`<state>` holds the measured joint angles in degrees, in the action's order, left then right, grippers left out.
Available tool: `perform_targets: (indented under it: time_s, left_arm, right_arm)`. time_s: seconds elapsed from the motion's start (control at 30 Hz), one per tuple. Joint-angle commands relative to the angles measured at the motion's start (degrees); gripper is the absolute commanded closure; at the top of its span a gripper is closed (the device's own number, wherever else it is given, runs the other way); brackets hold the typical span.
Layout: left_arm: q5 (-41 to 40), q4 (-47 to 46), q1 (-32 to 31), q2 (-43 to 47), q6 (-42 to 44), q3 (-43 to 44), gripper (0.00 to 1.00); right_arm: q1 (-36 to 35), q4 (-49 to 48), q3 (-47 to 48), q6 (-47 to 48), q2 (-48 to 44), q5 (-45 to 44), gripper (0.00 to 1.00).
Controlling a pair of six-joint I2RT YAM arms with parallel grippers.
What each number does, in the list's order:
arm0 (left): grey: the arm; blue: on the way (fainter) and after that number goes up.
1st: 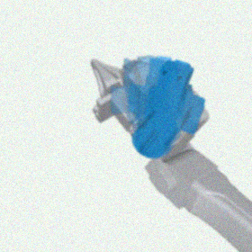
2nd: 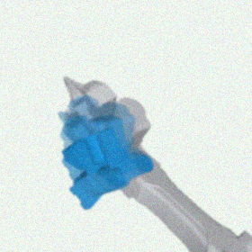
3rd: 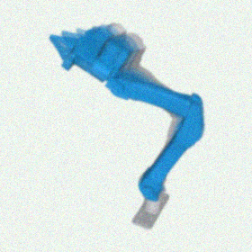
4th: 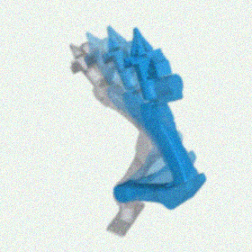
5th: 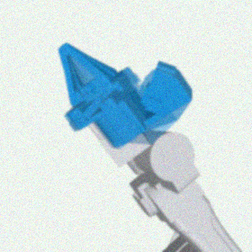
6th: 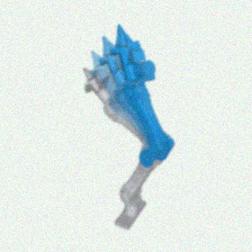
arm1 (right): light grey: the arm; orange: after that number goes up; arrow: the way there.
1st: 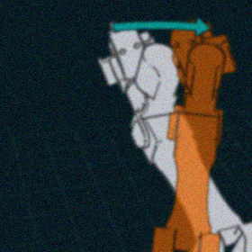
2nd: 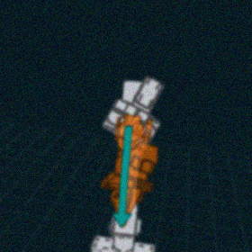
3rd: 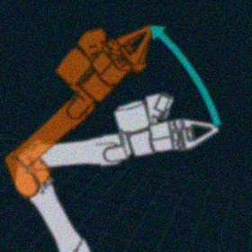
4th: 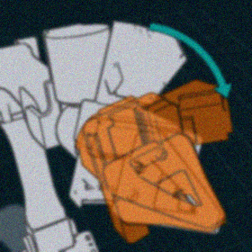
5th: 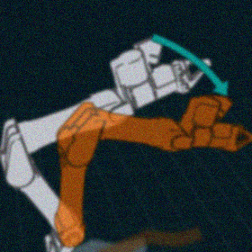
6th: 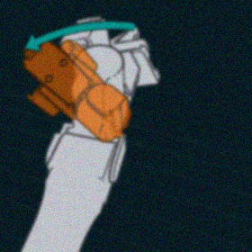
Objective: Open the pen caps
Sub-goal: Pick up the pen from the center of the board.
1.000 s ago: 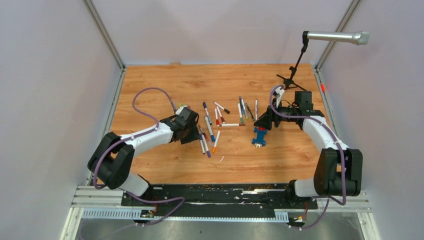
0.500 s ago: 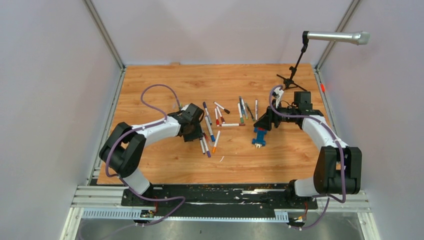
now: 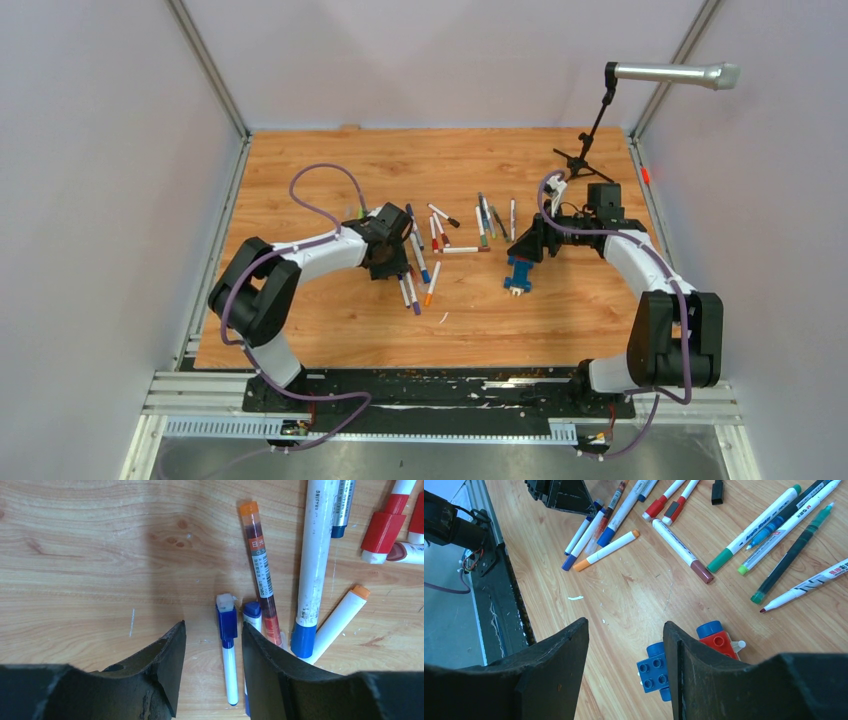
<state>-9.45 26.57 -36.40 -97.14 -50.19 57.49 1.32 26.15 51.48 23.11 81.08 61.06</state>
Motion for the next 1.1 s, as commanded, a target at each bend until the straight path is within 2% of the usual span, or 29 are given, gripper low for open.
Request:
perform_targets:
  time_s: [0.0,0.43,0.6,0.83,1.07]
  left_arm:
    - [-1.6,1.7,-0.4,-1.4,1.0,2.2,0.47]
    - [-3.4,3.1,-0.4,-4.2,1.4,3.5,0.51]
    - [-3.7,4.5,-0.4,-6.0,1.1,3.8,0.58]
    - [-4.9,5.9,-0.7,-6.9,1.1,3.1,0.59]
    - [-4.7,6.8,-1.3,-7.8,1.6,3.9,0.76]
  right_arm:
    - [0.3,-0.1,2.1,1.9,0.2,2.1,0.43]
    - [0.3,0.6,2.6,2.0,0.3,2.6,0.43]
    - [0.3,1.0,2.8,2.1,0.2,2.9,0.43]
    - [0.3,1.7,3.3,2.4,0.3,3.5,0.43]
    - [0.3,2.4,3.8,2.5,0.3,4.1,0.43]
